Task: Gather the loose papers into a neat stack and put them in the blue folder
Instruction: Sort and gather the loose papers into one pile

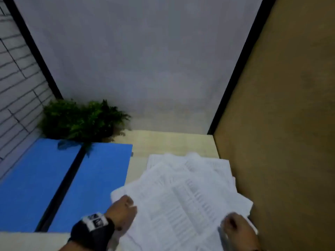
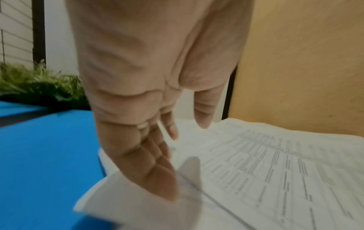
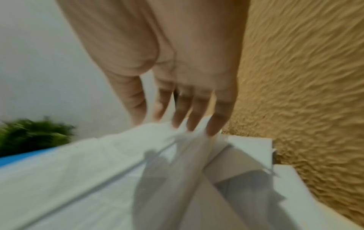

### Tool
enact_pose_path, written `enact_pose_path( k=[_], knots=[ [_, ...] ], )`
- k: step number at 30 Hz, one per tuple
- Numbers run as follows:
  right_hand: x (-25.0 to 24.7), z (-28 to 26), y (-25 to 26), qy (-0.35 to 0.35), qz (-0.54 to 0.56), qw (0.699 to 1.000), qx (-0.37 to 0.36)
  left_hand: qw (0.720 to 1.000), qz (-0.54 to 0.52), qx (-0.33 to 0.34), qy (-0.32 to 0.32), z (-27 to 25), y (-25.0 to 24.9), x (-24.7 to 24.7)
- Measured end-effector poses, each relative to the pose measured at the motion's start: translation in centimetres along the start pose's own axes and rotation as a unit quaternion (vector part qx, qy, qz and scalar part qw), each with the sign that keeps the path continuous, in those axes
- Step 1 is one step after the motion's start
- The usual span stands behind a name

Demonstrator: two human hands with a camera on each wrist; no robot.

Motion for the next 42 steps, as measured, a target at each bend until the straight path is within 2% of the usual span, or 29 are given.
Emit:
enact_pose_path(
  k=[1, 3, 6, 7, 9, 10, 12, 15, 16, 20, 23, 25, 28, 32, 35, 38, 41, 42],
  knots=[
    [0.2, 1.1, 1.0, 0.010, -0.003, 1.000, -0.001, 1.000, -0.001, -0.019, -0.012, 1.0, -0.2, 0.6],
    [0.7, 2.2, 0.8, 0.023, 0.021, 0.998, 0.056, 0.998, 0.024, -0.050, -0.041, 2.4, -0.2, 2.3],
    [3.1, 2.6, -0.5, 0.022, 0.092, 0.983, 0.156, 0.993, 0.083, -0.026, -0.081, 1.9, -1.5, 4.0],
    [4.1, 2.4, -1.0, 0.031, 0.116, 0.977, 0.175, 0.993, 0.073, -0.010, -0.093, 1.8, -1.7, 4.4],
    [5.4, 2.2, -0.9, 0.047, 0.151, 0.971, 0.178, 0.994, -0.023, 0.002, -0.110, 1.4, -2.6, 4.4],
    [5.6, 2.3, -0.6, 0.039, 0.172, 0.970, 0.168, 0.990, -0.080, 0.009, -0.118, 1.2, -2.9, 4.4],
    [6.2, 2.2, -0.5, 0.016, 0.230, 0.960, 0.160, 0.982, -0.131, 0.030, -0.133, 0.6, -3.0, 5.0],
    [6.9, 2.2, -0.6, -0.001, 0.331, 0.917, 0.223, 0.976, -0.174, 0.036, -0.127, 0.0, -2.6, 6.0],
    [6.8, 2.4, -0.6, -0.014, 0.331, 0.915, 0.232, 0.975, -0.187, 0.028, -0.117, -0.4, -2.5, 6.2],
    [4.0, 3.1, -0.7, -0.043, 0.133, 0.966, 0.219, 0.972, -0.203, -0.021, -0.117, -0.3, -2.0, 5.5],
    [3.2, 4.3, -0.8, -0.032, 0.041, 0.978, 0.201, 0.944, -0.301, 0.021, -0.133, 0.1, -1.9, 5.8],
    [3.2, 4.5, -0.7, -0.009, 0.017, 0.981, 0.195, 0.930, -0.342, 0.072, -0.109, 0.1, -3.0, 6.6],
    [4.2, 4.6, -0.2, 0.035, 0.059, 0.983, 0.171, 0.939, -0.309, 0.124, -0.087, 0.0, -4.8, 7.4],
    [5.5, 3.8, -0.2, 0.058, 0.163, 0.969, 0.174, 0.936, -0.325, 0.110, -0.081, -0.2, -5.2, 8.2],
    [4.8, 3.0, -1.0, 0.009, 0.151, 0.968, 0.202, 0.949, -0.281, 0.108, -0.091, -0.3, -4.3, 7.7],
    [4.8, 2.2, -2.4, -0.047, 0.159, 0.951, 0.260, 0.951, -0.284, 0.082, -0.093, -0.7, -3.8, 6.5],
    [5.0, 1.2, -3.3, -0.063, 0.189, 0.922, 0.333, 0.975, -0.216, 0.039, -0.018, -0.5, -3.5, 6.3],
    [5.1, 1.1, -3.5, -0.057, 0.187, 0.920, 0.340, 0.983, -0.181, 0.030, 0.018, -0.4, -3.5, 6.5]
  ],
)
Point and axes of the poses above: each hand's wrist, its own z-axis towards the middle knuckle, its own x-axis out of the palm, y = z × x, the point moved 5 cm from there along z, towards the middle knuckle, and after that the axes turned 12 degrees about -z, right-handed, at the moved point
